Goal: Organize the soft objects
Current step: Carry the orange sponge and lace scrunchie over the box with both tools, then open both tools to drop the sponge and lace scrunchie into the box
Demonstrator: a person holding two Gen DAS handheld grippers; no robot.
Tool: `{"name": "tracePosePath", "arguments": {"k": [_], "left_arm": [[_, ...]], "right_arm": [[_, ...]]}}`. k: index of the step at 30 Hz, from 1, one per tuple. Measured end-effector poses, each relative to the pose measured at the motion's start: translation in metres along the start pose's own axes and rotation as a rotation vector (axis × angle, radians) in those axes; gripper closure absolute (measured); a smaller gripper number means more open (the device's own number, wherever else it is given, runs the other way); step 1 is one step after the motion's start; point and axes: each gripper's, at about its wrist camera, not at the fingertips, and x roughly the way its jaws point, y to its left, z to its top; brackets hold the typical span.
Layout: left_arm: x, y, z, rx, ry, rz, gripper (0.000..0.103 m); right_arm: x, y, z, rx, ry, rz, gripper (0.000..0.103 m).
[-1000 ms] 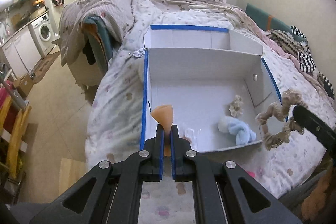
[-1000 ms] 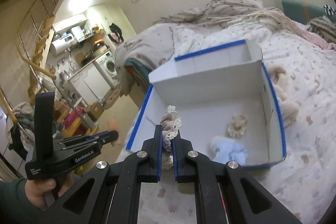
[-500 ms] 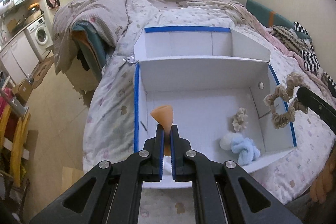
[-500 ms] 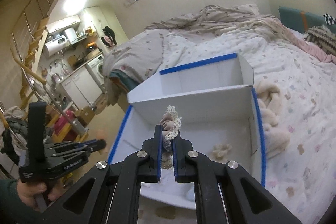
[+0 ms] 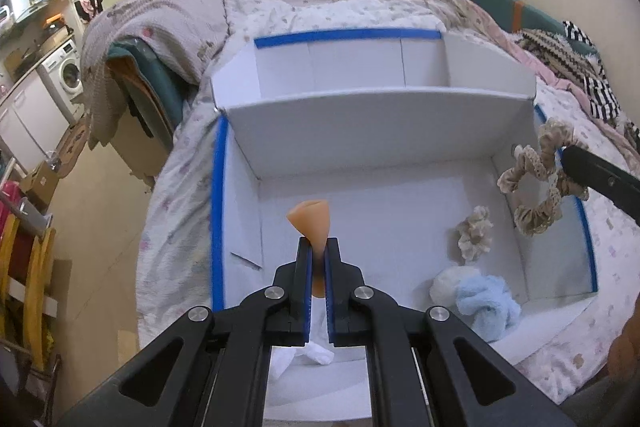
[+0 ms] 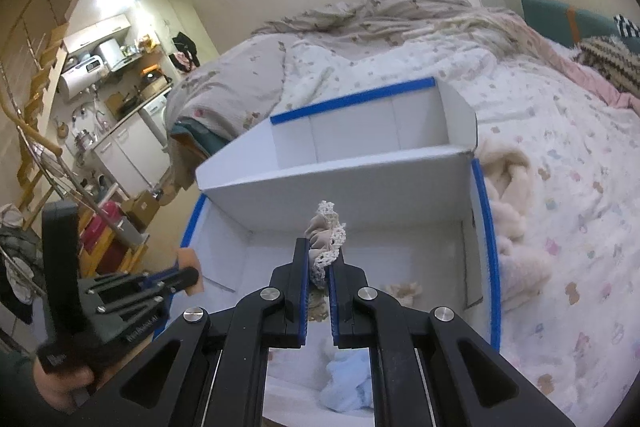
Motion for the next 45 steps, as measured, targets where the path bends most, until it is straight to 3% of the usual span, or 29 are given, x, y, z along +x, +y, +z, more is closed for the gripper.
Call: {"name": "tracePosePath", "arguments": {"k": [21,32,39,41,44,45], "left_arm": [[0.035,0.003,-0.01,-0.051,0.106,-0.021,0.097],[0.048,0.004,-0.016,-0.061,0.144,-0.001,0.096],[0.049,0.001,-0.019,-0.054,0.155,0.002,0.088],[0.048,0.0,-0.019,-0.049,0.153,0.001,0.086],[0.047,-0.001,-0.019,-0.04,0.15,0.007,0.085],[0.047,-0.001,-0.019,-0.039,0.149,0.006,0.085]], "right_arm": [[0.05,-0.019,-0.025,0.082,0.232,-0.151,0.093],[0.057,-0.021,-0.029,0.092,0.273,-0.155,0.093],[0.057,-0.021,-0.028,0.094,0.273,-0.145,0.092],[0.058,-0.021,-0.028,0.098,0.274,-0.146,0.087],[0.057,-0.022,-0.028,0.105,0.267,-0.141,0.071],[0.056,-0.022,-0.027,0.107,0.263,-0.139,0.062]]}}
